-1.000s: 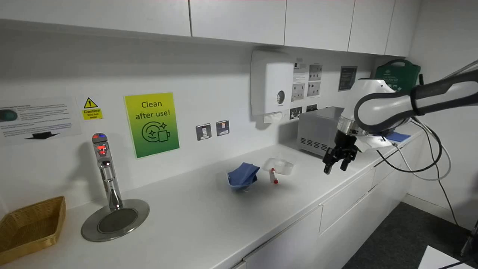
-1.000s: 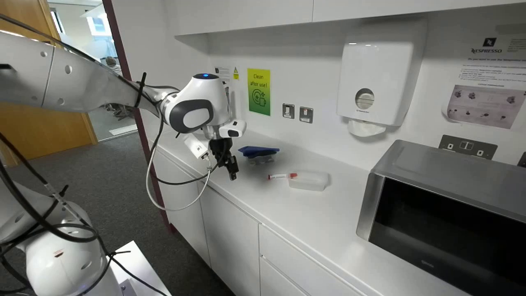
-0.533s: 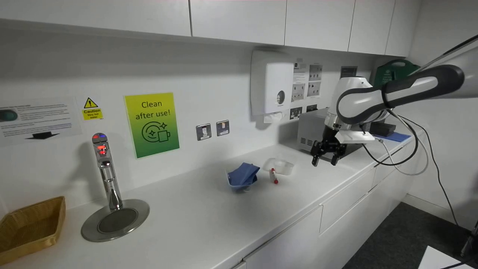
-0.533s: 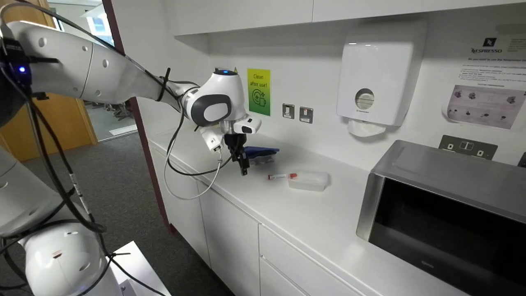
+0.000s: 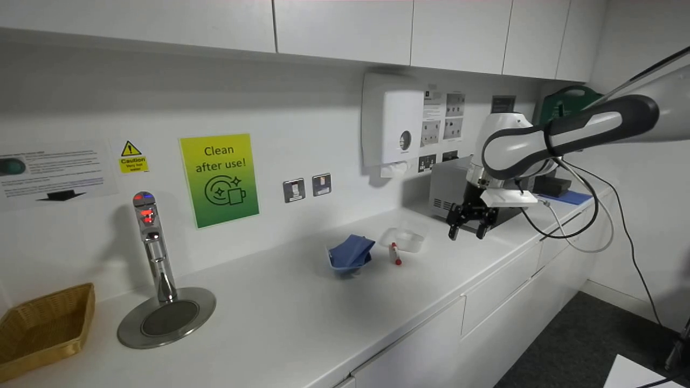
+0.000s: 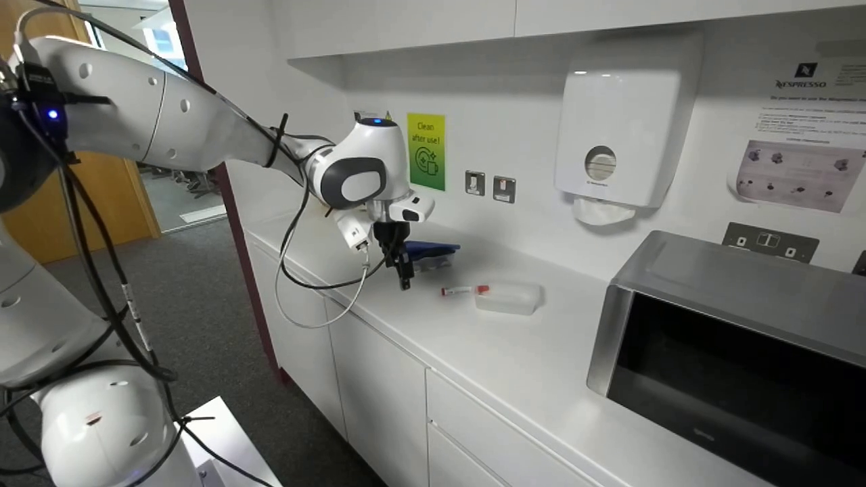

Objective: Put the marker in the lunchbox

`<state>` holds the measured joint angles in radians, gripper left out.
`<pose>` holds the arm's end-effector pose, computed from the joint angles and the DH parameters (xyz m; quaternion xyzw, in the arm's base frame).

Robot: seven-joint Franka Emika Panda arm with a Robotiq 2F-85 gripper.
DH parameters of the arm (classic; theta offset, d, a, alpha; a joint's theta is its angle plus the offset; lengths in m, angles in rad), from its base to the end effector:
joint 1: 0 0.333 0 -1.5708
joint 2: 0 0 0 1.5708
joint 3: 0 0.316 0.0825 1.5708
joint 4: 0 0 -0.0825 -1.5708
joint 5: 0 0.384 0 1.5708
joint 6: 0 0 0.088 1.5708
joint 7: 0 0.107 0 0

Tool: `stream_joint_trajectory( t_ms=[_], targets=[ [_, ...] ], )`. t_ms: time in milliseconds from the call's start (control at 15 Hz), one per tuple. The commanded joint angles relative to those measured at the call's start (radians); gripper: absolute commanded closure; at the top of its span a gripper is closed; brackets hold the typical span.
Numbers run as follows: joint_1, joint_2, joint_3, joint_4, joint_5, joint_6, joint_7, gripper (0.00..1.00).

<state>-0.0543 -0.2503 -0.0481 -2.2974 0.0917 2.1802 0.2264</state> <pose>0.4800 -0.0467 0.4625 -0.9793 0.1861 -0.0632 0.0492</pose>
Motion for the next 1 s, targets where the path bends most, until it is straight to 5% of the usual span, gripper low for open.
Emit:
stream_joint_trajectory(
  t_ms=[0,400,933],
  targets=[
    [-0.017,0.110,-0.012,0.124,0.023,0.000,0.026,0.00],
    [-0.008,0.297,-0.018,0.361,0.047,-0.017,0.080,0.00],
    [0.012,0.497,-0.028,0.557,0.142,-0.006,0.354,0.00]
  ],
)
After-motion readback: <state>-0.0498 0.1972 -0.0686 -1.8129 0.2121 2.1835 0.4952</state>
